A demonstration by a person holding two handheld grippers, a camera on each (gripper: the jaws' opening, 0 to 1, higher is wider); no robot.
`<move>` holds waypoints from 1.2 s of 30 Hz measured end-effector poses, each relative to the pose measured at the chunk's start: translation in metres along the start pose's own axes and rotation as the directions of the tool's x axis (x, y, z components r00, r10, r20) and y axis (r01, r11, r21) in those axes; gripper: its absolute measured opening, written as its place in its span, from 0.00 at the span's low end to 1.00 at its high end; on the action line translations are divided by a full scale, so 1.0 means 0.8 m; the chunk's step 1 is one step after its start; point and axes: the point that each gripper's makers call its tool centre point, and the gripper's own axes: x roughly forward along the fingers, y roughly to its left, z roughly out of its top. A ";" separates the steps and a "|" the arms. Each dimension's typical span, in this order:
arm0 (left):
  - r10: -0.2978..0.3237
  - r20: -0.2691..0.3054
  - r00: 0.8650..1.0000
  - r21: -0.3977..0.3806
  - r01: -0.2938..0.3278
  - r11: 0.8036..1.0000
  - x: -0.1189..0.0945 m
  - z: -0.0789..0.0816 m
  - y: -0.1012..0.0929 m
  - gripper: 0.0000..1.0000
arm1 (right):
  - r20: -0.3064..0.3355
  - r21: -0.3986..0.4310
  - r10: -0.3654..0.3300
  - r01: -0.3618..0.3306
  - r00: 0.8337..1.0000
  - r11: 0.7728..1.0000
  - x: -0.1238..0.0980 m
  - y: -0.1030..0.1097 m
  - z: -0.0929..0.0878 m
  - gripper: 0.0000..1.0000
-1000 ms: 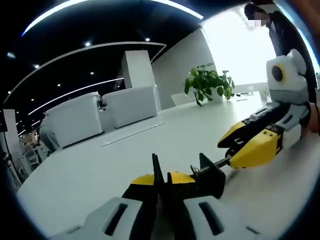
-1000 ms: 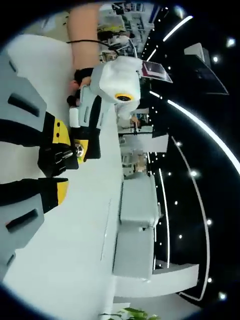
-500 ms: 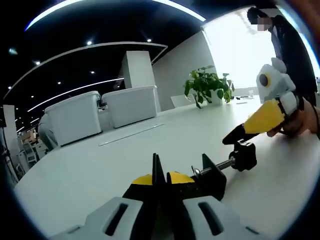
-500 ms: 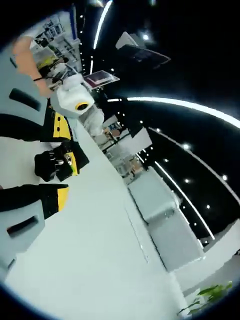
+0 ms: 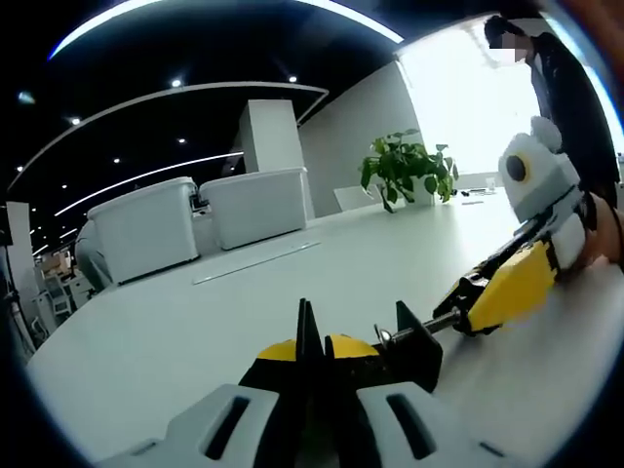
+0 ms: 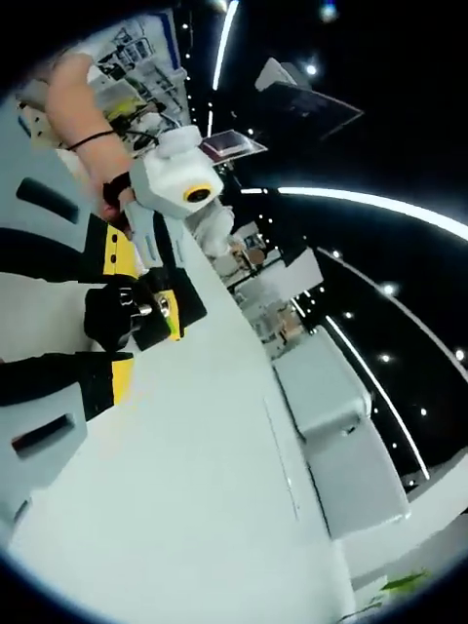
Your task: Clamp the fixed fixture on the desktop, loosen the retaining clip, secure it to the edge of the desk, and tighten the retaining clip.
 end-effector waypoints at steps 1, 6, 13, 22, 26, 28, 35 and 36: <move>0.002 0.000 1.000 0.001 -0.002 1.000 0.000 0.000 0.000 0.07 | 0.000 -0.013 -0.004 0.004 1.000 1.000 0.000 0.001 -0.001 0.26; 0.010 0.001 1.000 0.003 -0.010 1.000 0.000 0.000 0.001 0.07 | 0.022 -0.177 -0.041 0.044 0.999 0.983 0.001 0.001 0.003 0.26; 0.016 0.000 1.000 0.002 -0.016 1.000 0.000 0.000 0.002 0.07 | 0.069 -0.481 -0.102 0.123 0.992 0.868 -0.001 0.009 0.006 0.26; 0.019 0.001 1.000 0.005 -0.019 1.000 0.000 0.000 0.002 0.07 | 0.099 -0.706 -0.164 0.186 0.981 0.684 0.001 0.012 0.008 0.26; 0.021 0.001 1.000 0.007 -0.021 1.000 0.000 0.000 0.003 0.07 | 0.106 -0.735 -0.179 0.198 0.978 0.649 0.002 0.010 0.008 0.26; 0.023 0.001 1.000 0.007 -0.023 1.000 0.000 0.000 0.003 0.07 | 0.109 -0.732 -0.183 0.203 0.977 0.650 0.003 0.008 0.009 0.26; 0.025 0.003 1.000 0.014 -0.025 1.000 0.000 0.001 0.003 0.07 | 0.134 -0.792 -0.201 0.226 0.970 0.567 0.003 0.009 0.012 0.27; 0.025 0.003 1.000 0.014 -0.025 1.000 0.000 0.001 0.003 0.07 | 0.130 -0.784 -0.200 0.224 0.971 0.578 0.003 0.008 0.013 0.27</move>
